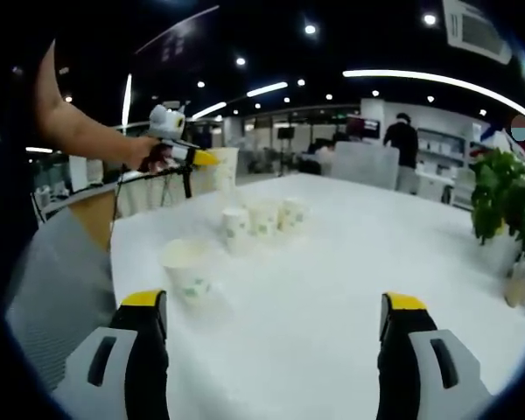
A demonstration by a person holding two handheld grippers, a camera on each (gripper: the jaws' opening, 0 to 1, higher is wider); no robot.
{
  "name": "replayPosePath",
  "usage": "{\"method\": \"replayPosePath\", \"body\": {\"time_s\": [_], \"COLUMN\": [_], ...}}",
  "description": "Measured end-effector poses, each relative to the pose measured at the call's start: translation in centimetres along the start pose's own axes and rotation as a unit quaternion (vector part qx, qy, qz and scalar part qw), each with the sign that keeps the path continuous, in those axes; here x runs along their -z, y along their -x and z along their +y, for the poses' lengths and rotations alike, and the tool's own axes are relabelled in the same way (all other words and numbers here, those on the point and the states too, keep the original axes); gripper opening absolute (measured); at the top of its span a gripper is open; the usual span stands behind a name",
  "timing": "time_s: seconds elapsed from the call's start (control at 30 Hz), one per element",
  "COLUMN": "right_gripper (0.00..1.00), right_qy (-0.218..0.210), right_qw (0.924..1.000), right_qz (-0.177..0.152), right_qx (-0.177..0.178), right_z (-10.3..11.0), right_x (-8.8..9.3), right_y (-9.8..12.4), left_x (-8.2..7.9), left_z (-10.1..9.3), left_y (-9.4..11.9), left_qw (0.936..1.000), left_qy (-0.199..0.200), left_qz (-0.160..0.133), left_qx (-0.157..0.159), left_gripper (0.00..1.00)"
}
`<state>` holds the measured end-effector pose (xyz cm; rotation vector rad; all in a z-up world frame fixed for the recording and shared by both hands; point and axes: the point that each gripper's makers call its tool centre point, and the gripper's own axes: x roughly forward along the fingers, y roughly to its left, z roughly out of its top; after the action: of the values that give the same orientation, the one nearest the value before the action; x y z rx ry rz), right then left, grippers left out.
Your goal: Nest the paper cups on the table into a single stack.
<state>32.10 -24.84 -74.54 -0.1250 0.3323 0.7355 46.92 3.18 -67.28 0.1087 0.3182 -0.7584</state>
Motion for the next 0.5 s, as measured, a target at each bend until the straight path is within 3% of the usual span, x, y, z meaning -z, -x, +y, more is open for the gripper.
{"method": "replayPosePath", "body": {"time_s": [0.5], "right_gripper": [1.00], "right_qy": [0.001], "right_qw": [1.0000], "right_qz": [-0.008], "right_qx": [-0.001], "right_z": [0.0], "right_x": [-0.5], "right_y": [0.3], "left_x": [-1.2], "left_z": [-3.6], "left_y": [0.3], "left_qw": [0.9998], "left_qy": [-0.006], "left_qz": [-0.011], "left_qx": [0.015], "left_gripper": [0.37]}}
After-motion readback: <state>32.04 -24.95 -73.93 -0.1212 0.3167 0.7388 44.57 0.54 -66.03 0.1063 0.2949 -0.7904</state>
